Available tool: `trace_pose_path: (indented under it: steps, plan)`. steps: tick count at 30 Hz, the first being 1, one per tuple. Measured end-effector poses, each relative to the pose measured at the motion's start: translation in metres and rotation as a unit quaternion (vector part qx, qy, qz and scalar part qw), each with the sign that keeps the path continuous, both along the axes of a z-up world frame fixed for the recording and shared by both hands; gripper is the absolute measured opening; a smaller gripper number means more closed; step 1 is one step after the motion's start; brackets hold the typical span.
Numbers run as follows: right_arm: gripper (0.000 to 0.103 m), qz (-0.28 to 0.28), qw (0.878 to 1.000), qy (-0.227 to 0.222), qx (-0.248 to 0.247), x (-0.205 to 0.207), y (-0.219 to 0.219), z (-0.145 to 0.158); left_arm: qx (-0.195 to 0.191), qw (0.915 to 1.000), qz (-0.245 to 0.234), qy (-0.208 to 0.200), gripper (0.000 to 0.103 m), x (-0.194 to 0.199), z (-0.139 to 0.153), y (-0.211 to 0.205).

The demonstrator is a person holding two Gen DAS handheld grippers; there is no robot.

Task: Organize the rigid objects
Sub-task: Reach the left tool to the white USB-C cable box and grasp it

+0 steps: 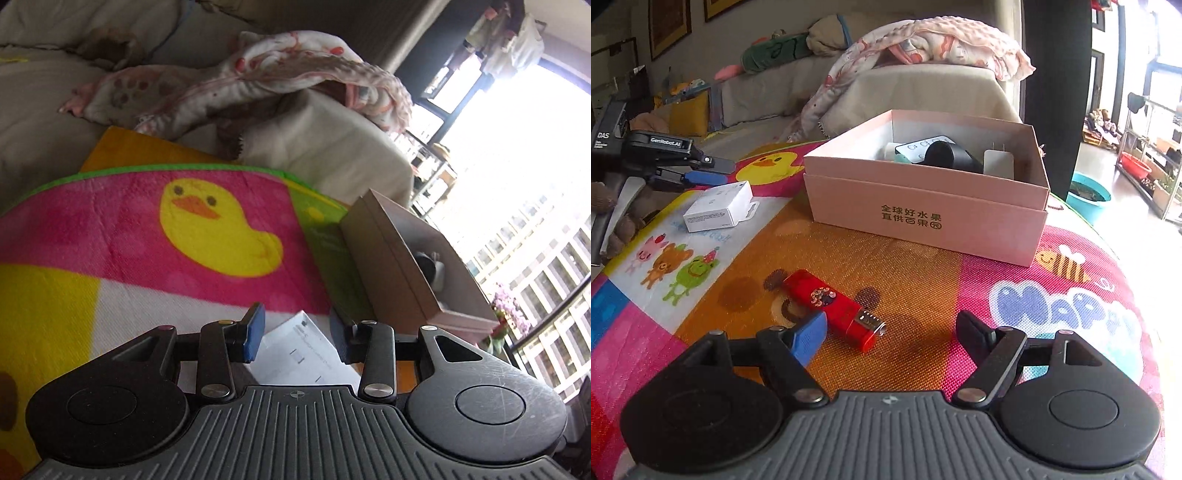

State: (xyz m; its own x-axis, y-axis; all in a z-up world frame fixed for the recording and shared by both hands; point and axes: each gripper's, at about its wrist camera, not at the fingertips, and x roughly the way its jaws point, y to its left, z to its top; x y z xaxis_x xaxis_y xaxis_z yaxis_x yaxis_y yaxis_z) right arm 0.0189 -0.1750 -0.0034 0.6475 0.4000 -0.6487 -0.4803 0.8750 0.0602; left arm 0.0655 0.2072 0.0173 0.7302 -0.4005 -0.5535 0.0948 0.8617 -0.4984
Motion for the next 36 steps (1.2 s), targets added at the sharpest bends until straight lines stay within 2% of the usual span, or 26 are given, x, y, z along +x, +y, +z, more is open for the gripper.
trace_pose_path:
  steps: [3, 5, 8, 9, 11, 13, 15, 18, 20, 23, 25, 27, 28, 29, 31, 33, 36]
  plan:
    - [0.078, -0.001, 1.0, -0.004, -0.007, -0.003, 0.002, 0.0, 0.03, 0.9991, -0.029, -0.002, 0.042, -0.016, 0.002, -0.026]
    - [0.078, -0.005, 1.0, -0.007, -0.008, -0.004, 0.001, 0.0, 0.087, 0.995, -0.044, -0.019, 0.042, -0.031, 0.007, -0.048]
    - [0.078, -0.005, 1.0, -0.004, -0.006, -0.003, 0.0, 0.0, 0.193, 0.9779, -0.054, -0.06, 0.042, -0.057, 0.016, -0.082]
    - [0.079, -0.005, 1.0, -0.004, -0.007, -0.003, 0.0, 0.0, 0.218, 0.9714, -0.063, -0.071, 0.042, -0.065, 0.019, -0.093]
    - [0.079, -0.004, 1.0, -0.006, -0.011, -0.004, 0.002, -0.001, 0.241, 0.9641, -0.085, -0.074, 0.043, -0.074, 0.02, -0.109]
    - [0.08, -0.004, 1.0, -0.007, -0.013, -0.004, 0.002, -0.001, 0.248, 0.9615, -0.104, -0.054, 0.043, -0.075, 0.014, -0.119]
    - [0.08, -0.004, 1.0, -0.007, -0.012, -0.004, 0.002, 0.0, 0.255, 0.9592, -0.108, -0.056, 0.049, -0.075, 0.01, -0.125]
    - [0.08, -0.007, 1.0, -0.007, -0.011, -0.004, 0.001, -0.001, 0.244, 0.9614, -0.118, -0.05, 0.066, -0.074, 0.009, -0.128]
    - [0.08, -0.008, 1.0, -0.006, -0.01, -0.004, 0.001, -0.001, 0.238, 0.9602, -0.137, -0.05, 0.08, -0.075, 0.008, -0.132]
    - [0.081, -0.008, 1.0, -0.007, -0.012, -0.005, 0.001, -0.001, 0.248, 0.9563, -0.144, -0.058, 0.081, -0.078, 0.009, -0.139]
    - [0.081, -0.008, 1.0, -0.007, -0.011, -0.005, 0.001, -0.001, 0.261, 0.9554, -0.114, -0.077, 0.079, -0.08, 0.014, -0.137]
    - [0.081, -0.008, 1.0, -0.007, -0.011, -0.005, 0.001, -0.001, 0.295, 0.9485, -0.068, -0.093, 0.077, -0.08, 0.019, -0.132]
    - [0.082, -0.008, 1.0, -0.006, -0.011, -0.005, 0.001, -0.001, 0.302, 0.9477, -0.053, -0.088, 0.077, -0.076, 0.02, -0.128]
    - [0.082, -0.007, 1.0, -0.006, -0.012, -0.005, 0.001, -0.001, 0.299, 0.95, -0.047, -0.078, 0.077, -0.073, 0.019, -0.123]
    - [0.083, -0.007, 1.0, -0.006, -0.013, -0.005, 0.002, -0.001, 0.267, 0.9614, -0.049, -0.046, 0.077, -0.062, 0.016, -0.111]
    - [0.083, -0.007, 1.0, -0.006, -0.012, -0.005, 0.002, -0.001, 0.233, 0.9707, -0.05, -0.032, 0.077, -0.059, 0.01, -0.104]
    - [0.083, -0.007, 1.0, -0.006, -0.012, -0.004, 0.002, -0.001, 0.23, 0.9714, -0.045, -0.038, 0.078, -0.059, 0.007, -0.104]
